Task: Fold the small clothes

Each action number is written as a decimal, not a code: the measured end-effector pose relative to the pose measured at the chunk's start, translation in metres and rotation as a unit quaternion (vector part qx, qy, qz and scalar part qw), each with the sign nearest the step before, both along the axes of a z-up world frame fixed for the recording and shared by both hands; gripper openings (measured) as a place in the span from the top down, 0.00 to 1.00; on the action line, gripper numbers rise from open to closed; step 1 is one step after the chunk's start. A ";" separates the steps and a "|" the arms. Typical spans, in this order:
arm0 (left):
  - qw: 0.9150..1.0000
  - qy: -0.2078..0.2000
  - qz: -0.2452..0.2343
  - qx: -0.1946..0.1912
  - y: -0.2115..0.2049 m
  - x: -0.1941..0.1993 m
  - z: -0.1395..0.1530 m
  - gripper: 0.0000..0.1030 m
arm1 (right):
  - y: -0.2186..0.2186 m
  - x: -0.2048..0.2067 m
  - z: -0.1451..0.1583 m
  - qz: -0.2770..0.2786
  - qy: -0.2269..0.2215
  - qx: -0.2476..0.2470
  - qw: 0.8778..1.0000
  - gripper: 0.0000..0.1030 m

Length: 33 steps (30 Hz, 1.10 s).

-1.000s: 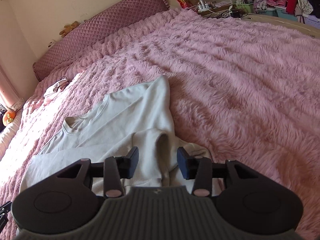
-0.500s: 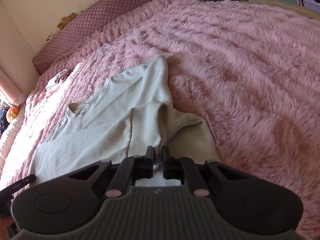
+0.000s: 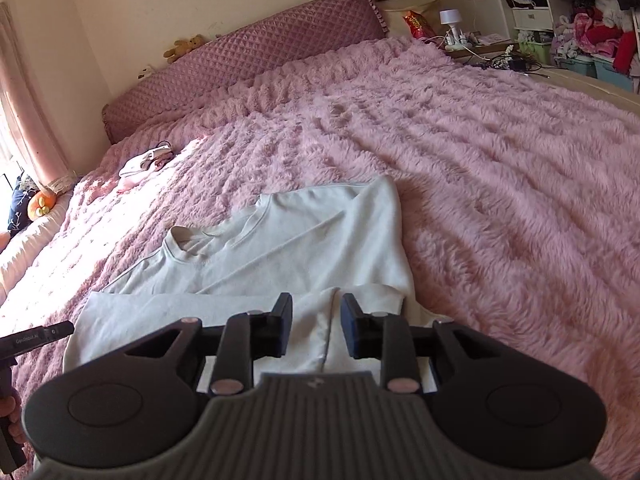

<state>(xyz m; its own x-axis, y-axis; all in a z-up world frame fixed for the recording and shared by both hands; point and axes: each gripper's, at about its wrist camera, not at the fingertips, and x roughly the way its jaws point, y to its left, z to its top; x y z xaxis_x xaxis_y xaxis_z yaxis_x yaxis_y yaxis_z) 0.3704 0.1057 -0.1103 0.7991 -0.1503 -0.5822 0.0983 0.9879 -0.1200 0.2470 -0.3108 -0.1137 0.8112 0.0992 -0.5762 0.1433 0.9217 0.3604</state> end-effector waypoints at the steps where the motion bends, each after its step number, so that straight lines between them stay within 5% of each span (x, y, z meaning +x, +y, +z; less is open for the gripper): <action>1: 1.000 0.005 0.006 0.002 0.000 0.008 -0.003 0.81 | 0.002 0.010 -0.004 0.008 0.006 0.002 1.000 0.78; 5: 0.999 0.035 0.034 0.007 0.006 0.030 -0.016 0.82 | 0.004 0.032 -0.023 -0.022 0.050 -0.039 0.998 0.78; 8: 0.996 0.071 0.049 0.002 0.014 0.037 -0.033 0.82 | -0.004 0.032 -0.037 -0.049 0.093 -0.043 0.994 0.95; 11: 0.996 0.073 0.052 -0.020 0.023 0.030 -0.035 0.82 | -0.010 0.024 -0.041 -0.055 0.096 -0.038 0.993 0.97; 15: 0.997 0.053 0.043 -0.026 0.026 0.002 -0.006 0.81 | -0.013 0.003 -0.018 -0.046 0.083 -0.022 0.995 0.79; 18: 0.999 0.038 0.034 -0.016 0.027 -0.032 0.018 0.70 | -0.014 -0.022 0.008 -0.023 0.060 -0.021 0.998 0.73; 23: 0.996 0.039 0.026 -0.075 0.037 -0.111 0.048 0.41 | -0.009 -0.071 0.052 0.037 0.034 -0.043 0.998 0.61; 28: 0.992 0.059 0.033 -0.106 0.041 -0.186 0.058 0.34 | -0.005 -0.130 0.071 0.066 0.030 -0.055 0.996 0.46; 33: 0.992 0.095 0.057 -0.065 0.039 -0.241 0.053 0.29 | -0.003 -0.191 0.069 0.067 0.039 -0.094 0.993 0.34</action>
